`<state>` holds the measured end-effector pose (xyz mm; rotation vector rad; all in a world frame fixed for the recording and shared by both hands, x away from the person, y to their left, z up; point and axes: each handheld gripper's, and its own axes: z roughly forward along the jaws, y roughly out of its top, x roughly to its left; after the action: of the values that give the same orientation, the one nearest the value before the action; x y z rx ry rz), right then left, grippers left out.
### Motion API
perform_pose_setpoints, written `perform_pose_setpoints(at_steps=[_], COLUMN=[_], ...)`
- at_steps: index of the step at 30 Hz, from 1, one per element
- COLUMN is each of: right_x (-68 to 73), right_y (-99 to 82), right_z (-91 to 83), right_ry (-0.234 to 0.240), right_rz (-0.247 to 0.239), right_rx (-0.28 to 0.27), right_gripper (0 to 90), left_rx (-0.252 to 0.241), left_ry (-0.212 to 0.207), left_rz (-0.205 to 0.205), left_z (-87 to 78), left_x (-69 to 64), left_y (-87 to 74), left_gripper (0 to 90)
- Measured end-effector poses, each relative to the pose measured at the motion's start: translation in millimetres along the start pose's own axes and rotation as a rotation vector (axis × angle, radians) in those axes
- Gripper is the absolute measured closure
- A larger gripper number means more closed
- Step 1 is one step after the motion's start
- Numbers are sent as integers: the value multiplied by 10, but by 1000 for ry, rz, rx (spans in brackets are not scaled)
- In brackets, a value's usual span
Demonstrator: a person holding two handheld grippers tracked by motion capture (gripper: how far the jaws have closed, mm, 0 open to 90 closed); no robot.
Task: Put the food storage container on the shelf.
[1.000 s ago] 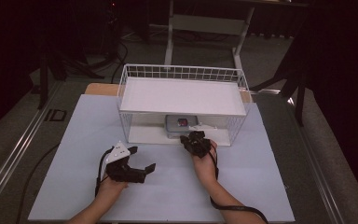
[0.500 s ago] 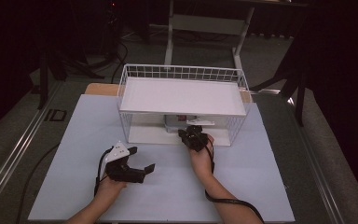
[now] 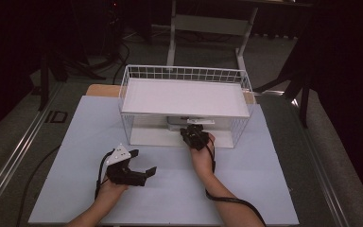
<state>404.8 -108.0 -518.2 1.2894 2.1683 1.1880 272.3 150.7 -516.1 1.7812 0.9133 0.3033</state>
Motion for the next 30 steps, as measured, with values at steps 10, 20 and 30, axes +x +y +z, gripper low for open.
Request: perform_pose_setpoints(at_steps=[10,20,30], right_x=[37,66,85], right_y=[-5,-98,-256], right_z=[-62,-276,-551], right_ry=[23,64,148], right_rz=[14,3,-48], right_rx=[-16,-60,-144], right_gripper=[874,600,140], left_rx=[-10,-48,-49], left_ry=[-7,-47,-93], left_rz=[-6,22,62], left_z=[-10,-36,7], left_x=[-3,-56,-171], left_y=[6,29,50], left_gripper=[10,10,10])
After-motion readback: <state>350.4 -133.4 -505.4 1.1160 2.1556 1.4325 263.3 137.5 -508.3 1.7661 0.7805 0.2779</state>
